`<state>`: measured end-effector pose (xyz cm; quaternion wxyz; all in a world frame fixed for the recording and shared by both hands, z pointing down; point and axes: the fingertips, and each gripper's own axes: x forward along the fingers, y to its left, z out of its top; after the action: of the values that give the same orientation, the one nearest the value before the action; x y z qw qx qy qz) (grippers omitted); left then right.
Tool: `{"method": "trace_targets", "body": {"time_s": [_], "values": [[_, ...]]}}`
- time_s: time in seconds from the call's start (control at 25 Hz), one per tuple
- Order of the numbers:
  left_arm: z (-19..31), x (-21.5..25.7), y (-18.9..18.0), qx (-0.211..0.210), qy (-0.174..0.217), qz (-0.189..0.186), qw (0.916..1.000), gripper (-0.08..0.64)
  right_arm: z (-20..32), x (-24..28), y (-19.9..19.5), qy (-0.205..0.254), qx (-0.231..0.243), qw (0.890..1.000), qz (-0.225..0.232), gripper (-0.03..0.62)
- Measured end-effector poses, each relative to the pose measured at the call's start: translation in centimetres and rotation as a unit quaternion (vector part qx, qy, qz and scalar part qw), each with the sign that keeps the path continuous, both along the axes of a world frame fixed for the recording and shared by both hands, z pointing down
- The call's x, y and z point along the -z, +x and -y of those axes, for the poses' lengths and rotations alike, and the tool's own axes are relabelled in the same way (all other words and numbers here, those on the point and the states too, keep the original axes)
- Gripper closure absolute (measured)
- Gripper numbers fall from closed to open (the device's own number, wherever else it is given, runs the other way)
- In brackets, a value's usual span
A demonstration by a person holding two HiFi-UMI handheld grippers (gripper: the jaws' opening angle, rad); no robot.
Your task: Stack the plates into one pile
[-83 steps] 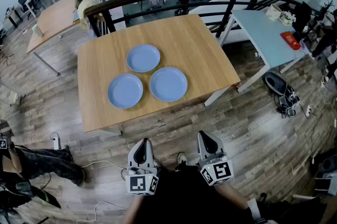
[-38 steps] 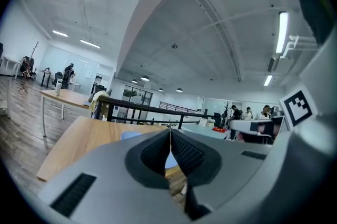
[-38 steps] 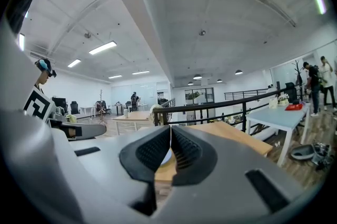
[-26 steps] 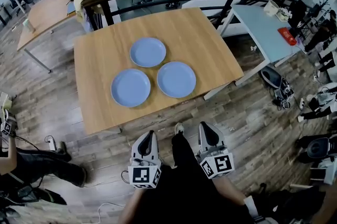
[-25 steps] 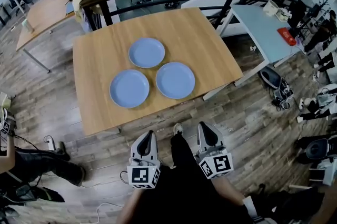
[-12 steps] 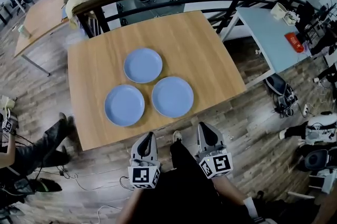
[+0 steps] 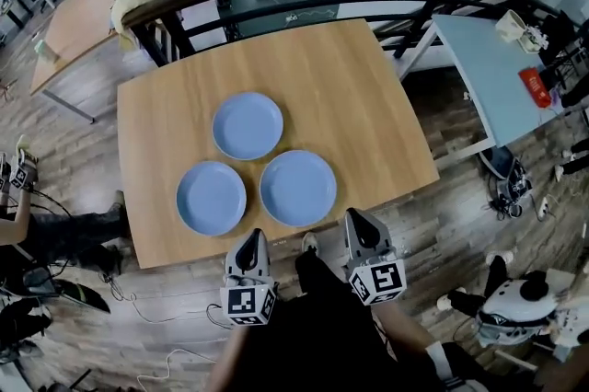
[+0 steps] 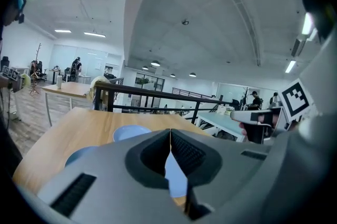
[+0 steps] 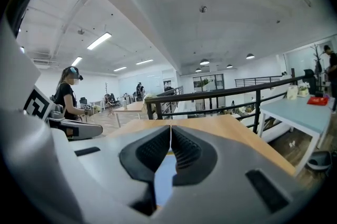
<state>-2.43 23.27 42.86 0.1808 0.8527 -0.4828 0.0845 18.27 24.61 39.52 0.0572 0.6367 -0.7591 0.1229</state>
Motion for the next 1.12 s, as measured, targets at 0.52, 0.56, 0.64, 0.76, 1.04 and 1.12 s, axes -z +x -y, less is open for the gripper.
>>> {"method": "trace_targets", "body": {"time_s": [0.52, 0.56, 0.64, 0.76, 1.04, 1.12], "values": [[2.3, -4.2, 2.3, 0.051, -0.048, 0.050, 0.9963, 0.535, 3.6, -7.3, 3.2, -0.072, 0.062, 0.995, 0.014, 0.560], [2.3, -4.5, 2.4, 0.051, -0.053, 0.051, 0.9960, 0.535, 3.7, -7.6, 3.5, -0.078, 0.061, 0.995, 0.016, 0.560], [2.5, -5.2, 2.4, 0.050, -0.061, 0.055, 0.9954, 0.535, 4.1, -8.2, 3.8, -0.085, 0.059, 0.994, 0.019, 0.560], [3.2, -6.8, 2.1, 0.053, -0.076, 0.058, 0.9940, 0.535, 4.9, -9.2, 4.0, -0.092, 0.056, 0.994, 0.024, 0.560], [4.3, -11.4, 2.7, 0.036, -0.129, 0.057, 0.9894, 0.534, 5.6, -13.2, 4.8, -0.145, 0.043, 0.988, 0.038, 0.558], [4.3, -12.8, 2.9, 0.032, -0.145, 0.058, 0.9872, 0.534, 5.8, -14.8, 5.0, -0.160, 0.042, 0.986, 0.035, 0.557]]}}
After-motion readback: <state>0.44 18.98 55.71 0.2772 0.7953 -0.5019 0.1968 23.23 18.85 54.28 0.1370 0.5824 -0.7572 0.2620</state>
